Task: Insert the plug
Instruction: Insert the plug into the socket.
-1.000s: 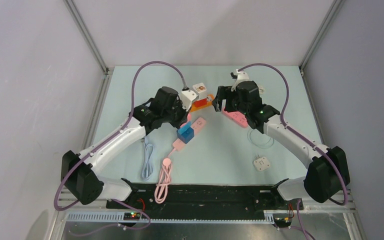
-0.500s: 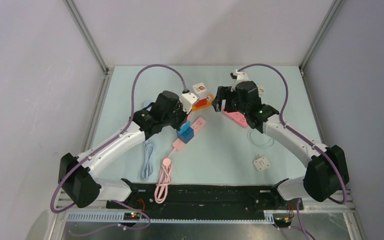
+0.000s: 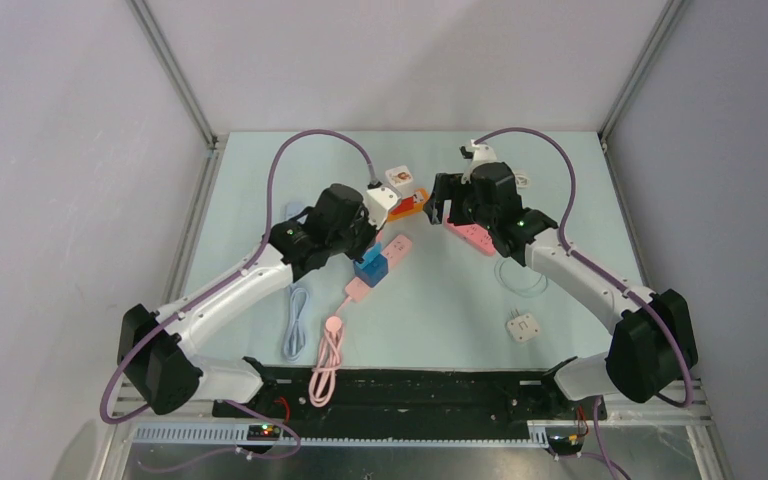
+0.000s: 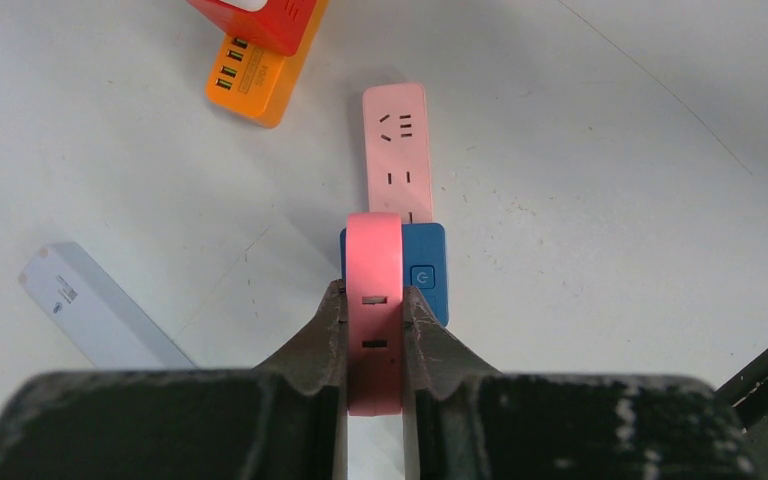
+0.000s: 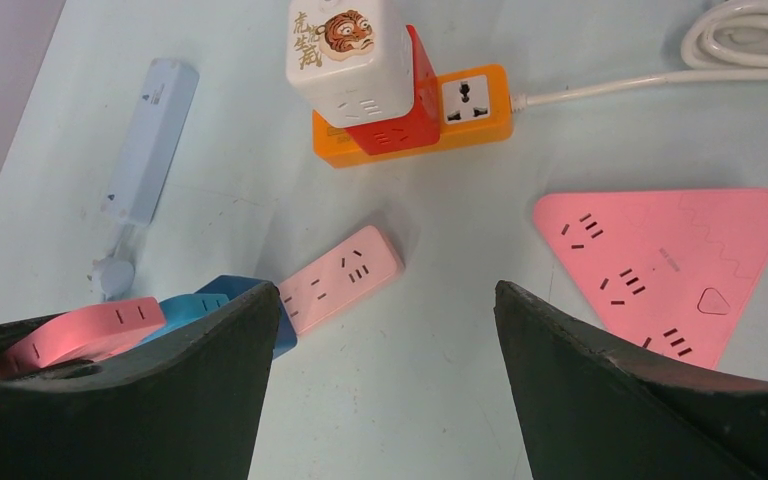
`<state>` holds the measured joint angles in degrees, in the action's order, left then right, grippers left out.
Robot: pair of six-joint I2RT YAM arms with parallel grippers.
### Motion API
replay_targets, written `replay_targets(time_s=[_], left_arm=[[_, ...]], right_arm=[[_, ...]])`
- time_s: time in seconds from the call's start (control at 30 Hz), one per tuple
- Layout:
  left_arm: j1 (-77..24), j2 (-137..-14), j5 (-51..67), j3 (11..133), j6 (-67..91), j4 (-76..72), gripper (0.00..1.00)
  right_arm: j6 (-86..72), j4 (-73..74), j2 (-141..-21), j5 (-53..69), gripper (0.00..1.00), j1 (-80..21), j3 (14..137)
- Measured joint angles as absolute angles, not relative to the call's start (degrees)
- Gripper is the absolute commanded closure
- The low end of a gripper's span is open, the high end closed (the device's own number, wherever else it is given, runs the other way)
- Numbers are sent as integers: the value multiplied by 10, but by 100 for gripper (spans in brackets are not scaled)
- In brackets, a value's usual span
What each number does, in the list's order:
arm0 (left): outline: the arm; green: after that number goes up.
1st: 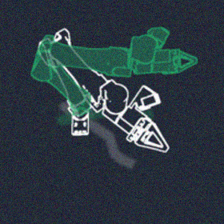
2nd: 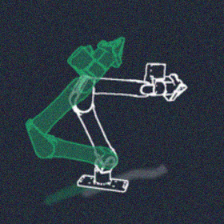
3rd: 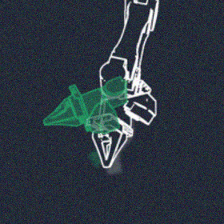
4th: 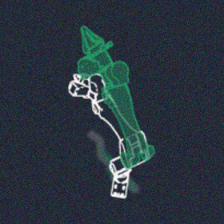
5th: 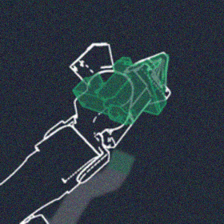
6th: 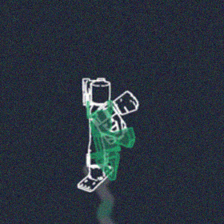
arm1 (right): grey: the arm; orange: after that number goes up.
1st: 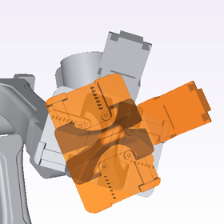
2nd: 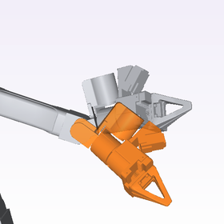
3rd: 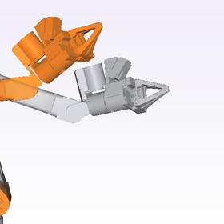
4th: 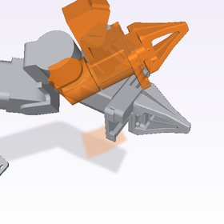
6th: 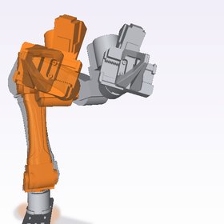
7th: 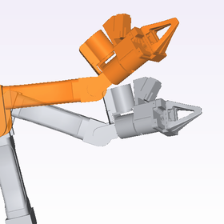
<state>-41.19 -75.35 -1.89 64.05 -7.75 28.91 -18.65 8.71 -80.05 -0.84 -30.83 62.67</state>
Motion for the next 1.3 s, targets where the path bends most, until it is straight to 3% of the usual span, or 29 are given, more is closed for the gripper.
replay_targets(time_s=[0.63,0.67,0.77,0.8,0.83,0.9,0.97,1.3], left_arm=[[-396,-761,8,636,-47,276,100],[-396,-761,8,637,-46,276,93],[-396,-764,6,645,-44,283,52],[-396,-766,6,647,-42,284,44],[-396,-769,6,647,-39,294,28],[-396,-779,2,647,-36,321,5],[-396,-784,-4,652,-36,347,1],[-382,-740,-48,749,-40,343,0]], right_arm=[[-186,88,-801,-8,18,-308,627],[-186,89,-801,-8,18,-308,627],[-186,92,-801,-8,17,-308,627],[-186,92,-801,-8,17,-308,627],[-186,91,-801,-8,17,-308,627],[-187,91,-801,-8,16,-307,627],[-189,91,-801,-8,16,-306,627],[-196,87,-800,-8,16,-299,627]])
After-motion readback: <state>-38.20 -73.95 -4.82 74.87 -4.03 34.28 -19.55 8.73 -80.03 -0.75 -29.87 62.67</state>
